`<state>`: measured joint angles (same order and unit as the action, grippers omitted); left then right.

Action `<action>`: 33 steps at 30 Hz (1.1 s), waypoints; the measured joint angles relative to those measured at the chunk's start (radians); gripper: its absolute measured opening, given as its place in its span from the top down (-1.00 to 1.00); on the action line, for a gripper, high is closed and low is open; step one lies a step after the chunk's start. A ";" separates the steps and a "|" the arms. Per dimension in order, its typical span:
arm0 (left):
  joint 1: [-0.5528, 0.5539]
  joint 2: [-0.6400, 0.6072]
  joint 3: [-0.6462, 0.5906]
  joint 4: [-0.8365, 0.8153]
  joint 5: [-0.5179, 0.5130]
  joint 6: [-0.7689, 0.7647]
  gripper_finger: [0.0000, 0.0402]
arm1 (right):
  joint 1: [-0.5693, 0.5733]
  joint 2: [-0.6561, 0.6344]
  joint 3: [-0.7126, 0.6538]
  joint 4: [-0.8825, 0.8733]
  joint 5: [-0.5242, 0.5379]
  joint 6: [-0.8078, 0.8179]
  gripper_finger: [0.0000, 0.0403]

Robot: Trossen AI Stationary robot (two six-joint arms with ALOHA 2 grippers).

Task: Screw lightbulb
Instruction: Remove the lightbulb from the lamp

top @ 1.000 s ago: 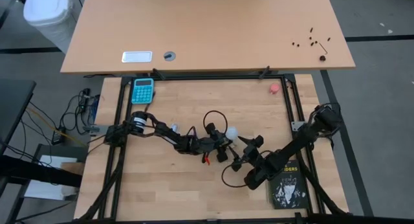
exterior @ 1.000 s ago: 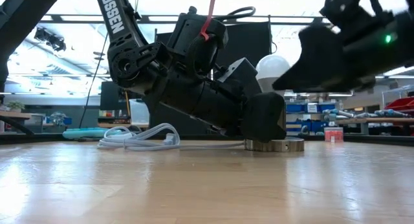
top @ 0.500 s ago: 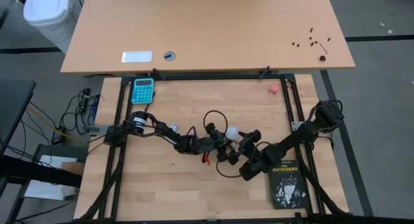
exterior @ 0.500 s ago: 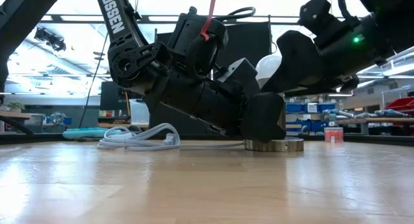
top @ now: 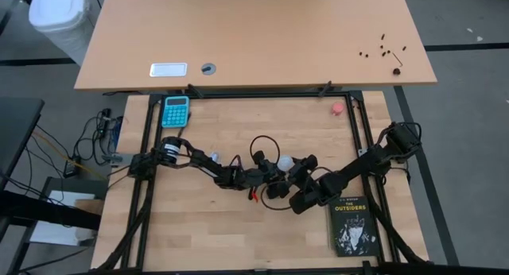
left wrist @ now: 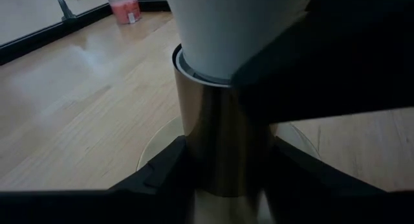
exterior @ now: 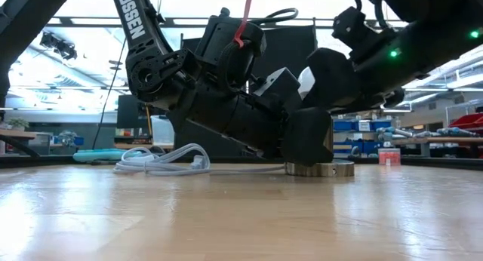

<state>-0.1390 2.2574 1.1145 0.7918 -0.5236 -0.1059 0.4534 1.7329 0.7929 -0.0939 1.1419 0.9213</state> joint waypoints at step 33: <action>0.000 0.001 0.000 0.001 0.012 0.012 0.04 | -0.012 -0.018 0.000 0.054 -0.003 -0.129 -0.08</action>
<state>-0.1390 2.2581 1.1141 0.7927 -0.5117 -0.0939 0.4412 1.7146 0.7928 -0.0399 1.1394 0.7925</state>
